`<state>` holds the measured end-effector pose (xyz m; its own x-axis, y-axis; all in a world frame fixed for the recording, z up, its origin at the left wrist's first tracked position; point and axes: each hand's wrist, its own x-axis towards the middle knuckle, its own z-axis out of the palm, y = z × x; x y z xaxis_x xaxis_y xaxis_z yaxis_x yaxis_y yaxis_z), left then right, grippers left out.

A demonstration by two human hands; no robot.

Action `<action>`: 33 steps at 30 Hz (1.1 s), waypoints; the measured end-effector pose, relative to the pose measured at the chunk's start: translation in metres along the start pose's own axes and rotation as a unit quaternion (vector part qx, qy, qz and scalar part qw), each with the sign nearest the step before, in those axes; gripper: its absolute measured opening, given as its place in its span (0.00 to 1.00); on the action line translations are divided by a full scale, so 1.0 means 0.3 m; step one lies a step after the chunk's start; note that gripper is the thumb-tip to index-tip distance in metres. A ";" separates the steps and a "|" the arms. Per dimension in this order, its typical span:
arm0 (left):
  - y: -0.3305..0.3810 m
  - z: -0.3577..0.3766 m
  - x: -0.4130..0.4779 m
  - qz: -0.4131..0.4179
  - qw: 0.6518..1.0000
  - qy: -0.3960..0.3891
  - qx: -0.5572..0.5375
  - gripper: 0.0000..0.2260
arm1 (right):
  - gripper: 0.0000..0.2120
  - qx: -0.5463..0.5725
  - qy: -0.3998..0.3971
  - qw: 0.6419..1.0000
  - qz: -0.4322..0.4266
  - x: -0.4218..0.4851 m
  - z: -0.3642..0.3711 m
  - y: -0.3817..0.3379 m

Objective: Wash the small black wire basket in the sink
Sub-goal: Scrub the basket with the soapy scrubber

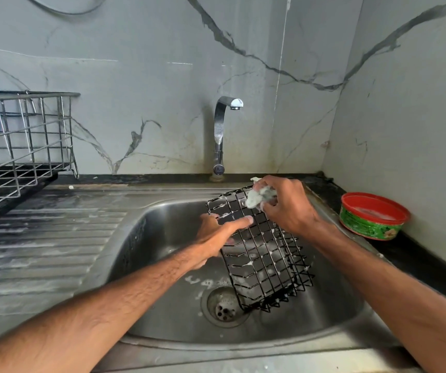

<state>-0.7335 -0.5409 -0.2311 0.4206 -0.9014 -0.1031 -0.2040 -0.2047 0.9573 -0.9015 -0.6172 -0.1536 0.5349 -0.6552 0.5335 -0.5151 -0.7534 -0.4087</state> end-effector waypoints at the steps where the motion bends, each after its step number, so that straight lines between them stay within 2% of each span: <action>1: 0.002 -0.010 0.000 0.005 1.000 0.008 0.000 0.55 | 0.18 0.000 0.000 1.000 0.002 -0.001 -0.002 -0.001; 4: 0.001 -0.034 -0.004 0.017 0.999 0.029 0.018 0.53 | 0.17 0.010 -0.002 1.000 0.000 -0.004 -0.014 0.001; 7: 0.016 -0.052 -0.015 0.023 0.999 0.044 0.007 0.38 | 0.16 -0.002 -0.026 1.000 -0.018 -0.002 -0.024 0.015; 11: 0.018 -0.067 -0.019 0.027 0.998 0.054 -0.014 0.43 | 0.15 -0.025 -0.008 0.999 -0.032 -0.002 -0.039 0.015; 17: 0.016 -0.068 -0.014 0.052 0.998 0.037 -0.010 0.42 | 0.14 -0.050 0.053 0.997 -0.016 0.007 -0.060 0.053; 20: 0.011 -0.066 -0.013 0.059 0.998 0.036 -0.014 0.47 | 0.23 -0.064 0.052 0.996 -0.013 0.002 -0.059 0.040; 23: 0.008 -0.068 -0.012 0.061 0.997 0.036 -0.020 0.48 | 0.24 -0.077 0.028 0.996 -0.042 -0.005 -0.030 0.001; 26: 0.009 -0.071 -0.012 0.059 0.997 0.039 -0.031 0.49 | 0.24 -0.110 0.012 0.993 -0.032 -0.009 0.008 -0.042; 30: 0.016 -0.068 -0.022 0.063 0.997 0.041 -0.029 0.48 | 0.14 -0.110 -0.033 0.991 -0.067 -0.036 0.042 -0.129; 33: 0.010 -0.071 -0.016 0.058 0.997 0.043 -0.032 0.41 | 0.09 -0.077 -0.081 0.986 -0.124 -0.046 0.065 -0.160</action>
<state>-0.7174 -0.5292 -0.2220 0.4728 -0.8806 0.0299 -0.1996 -0.0740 0.9771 -0.8711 -0.5731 -0.1560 0.7504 -0.4614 0.4733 -0.4440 -0.8823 -0.1562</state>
